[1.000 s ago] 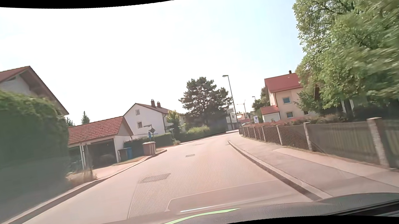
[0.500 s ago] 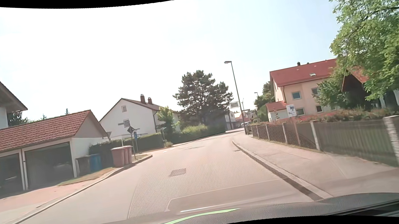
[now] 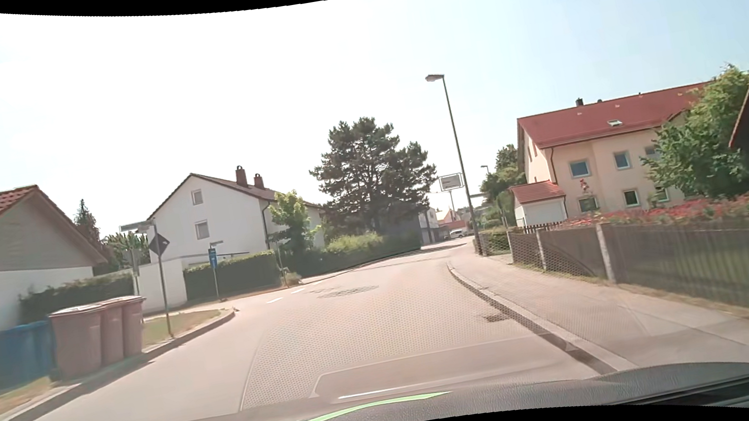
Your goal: Follow the waypoints while adhering to traffic rules and regulations
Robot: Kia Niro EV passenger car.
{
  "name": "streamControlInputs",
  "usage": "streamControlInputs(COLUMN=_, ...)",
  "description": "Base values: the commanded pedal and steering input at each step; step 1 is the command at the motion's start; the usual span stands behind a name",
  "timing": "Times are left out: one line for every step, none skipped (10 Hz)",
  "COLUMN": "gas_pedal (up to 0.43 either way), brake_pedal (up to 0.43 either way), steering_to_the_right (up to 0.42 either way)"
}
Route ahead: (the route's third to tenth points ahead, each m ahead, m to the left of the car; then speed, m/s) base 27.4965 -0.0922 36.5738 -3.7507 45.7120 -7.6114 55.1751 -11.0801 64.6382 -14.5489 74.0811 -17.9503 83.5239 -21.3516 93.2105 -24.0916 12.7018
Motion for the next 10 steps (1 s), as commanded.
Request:
streamControlInputs(gas_pedal=0.028, brake_pedal=0.000, steering_to_the_right=0.016)
streamControlInputs(gas_pedal=0.028, brake_pedal=0.000, steering_to_the_right=0.018)
streamControlInputs(gas_pedal=0.028, brake_pedal=0.000, steering_to_the_right=0.021)
streamControlInputs(gas_pedal=0.028, brake_pedal=0.000, steering_to_the_right=0.023)
streamControlInputs(gas_pedal=0.039, brake_pedal=0.000, steering_to_the_right=0.025)
streamControlInputs(gas_pedal=0.039, brake_pedal=0.000, steering_to_the_right=0.027)
streamControlInputs(gas_pedal=0.059, brake_pedal=0.000, steering_to_the_right=0.029)
streamControlInputs(gas_pedal=0.067, brake_pedal=0.000, steering_to_the_right=0.031)
streamControlInputs(gas_pedal=0.067, brake_pedal=0.000, steering_to_the_right=0.031)
streamControlInputs(gas_pedal=0.079, brake_pedal=0.000, steering_to_the_right=0.032)
